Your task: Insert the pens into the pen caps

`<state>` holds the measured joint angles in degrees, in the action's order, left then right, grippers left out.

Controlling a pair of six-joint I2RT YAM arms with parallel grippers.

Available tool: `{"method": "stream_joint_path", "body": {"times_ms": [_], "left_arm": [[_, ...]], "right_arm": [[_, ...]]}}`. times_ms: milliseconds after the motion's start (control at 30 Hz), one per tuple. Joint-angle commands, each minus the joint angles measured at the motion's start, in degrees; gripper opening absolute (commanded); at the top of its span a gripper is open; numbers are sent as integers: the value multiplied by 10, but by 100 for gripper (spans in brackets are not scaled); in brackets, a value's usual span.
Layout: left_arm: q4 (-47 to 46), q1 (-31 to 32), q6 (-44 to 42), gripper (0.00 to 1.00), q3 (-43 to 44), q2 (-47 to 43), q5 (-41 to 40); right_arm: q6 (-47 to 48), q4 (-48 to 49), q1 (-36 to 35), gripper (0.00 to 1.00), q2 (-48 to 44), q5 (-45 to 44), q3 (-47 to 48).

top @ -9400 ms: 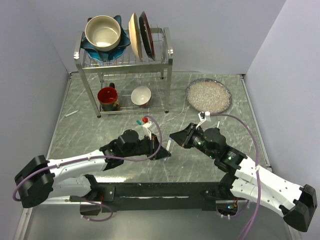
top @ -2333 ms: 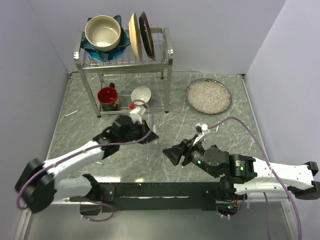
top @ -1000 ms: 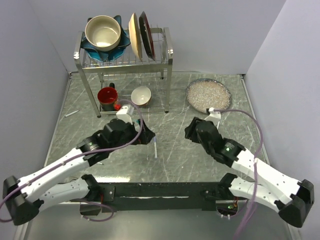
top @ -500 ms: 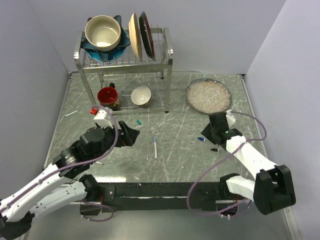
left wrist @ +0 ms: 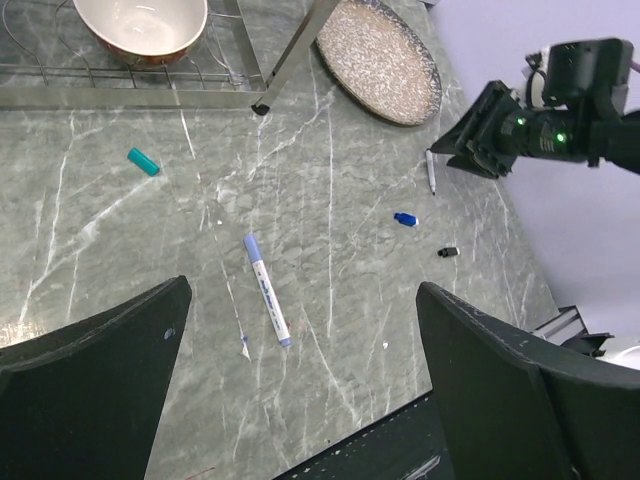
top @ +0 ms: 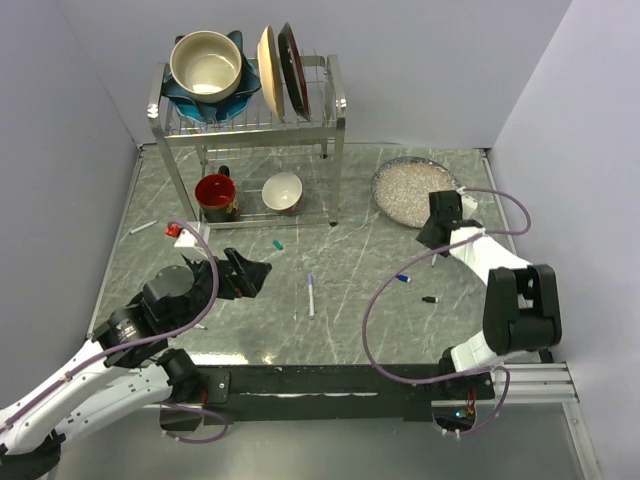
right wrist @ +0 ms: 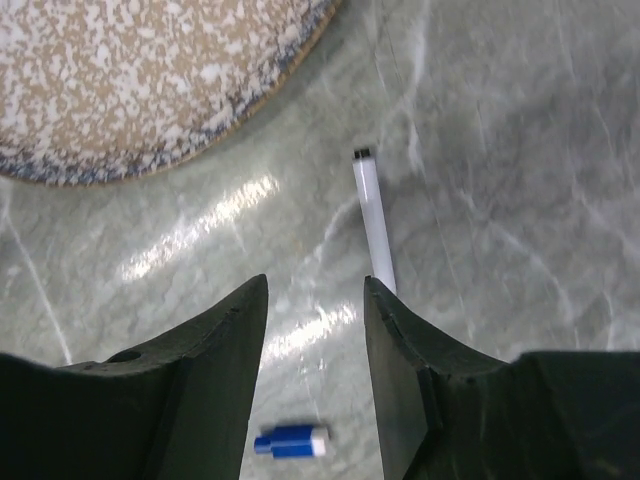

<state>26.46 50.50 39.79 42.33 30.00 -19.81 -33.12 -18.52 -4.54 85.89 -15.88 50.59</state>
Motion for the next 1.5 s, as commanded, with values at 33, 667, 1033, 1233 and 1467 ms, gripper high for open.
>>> {"method": "stream_joint_path", "body": {"times_ms": [33, 667, 1033, 1233, 1467], "left_arm": [[-9, 6, -9, 99, -3, 1, 0], [-55, 7, -42, 99, -22, -25, 50], [-77, 7, -78, 97, -30, -53, 81], [-59, 7, -62, 96, -17, -32, 64], [-165, 7, -39, 95, -27, 58, 101]], "right_arm": [[48, -5, 22, 50, 50, -7, 58], [66, -6, 73, 41, 125, 75, 65], [82, 1, 65, 0, 123, 145, 59], [32, 37, 57, 0, 45, 247, 9], [-127, 160, -39, 0, -95, 377, -96]]}}
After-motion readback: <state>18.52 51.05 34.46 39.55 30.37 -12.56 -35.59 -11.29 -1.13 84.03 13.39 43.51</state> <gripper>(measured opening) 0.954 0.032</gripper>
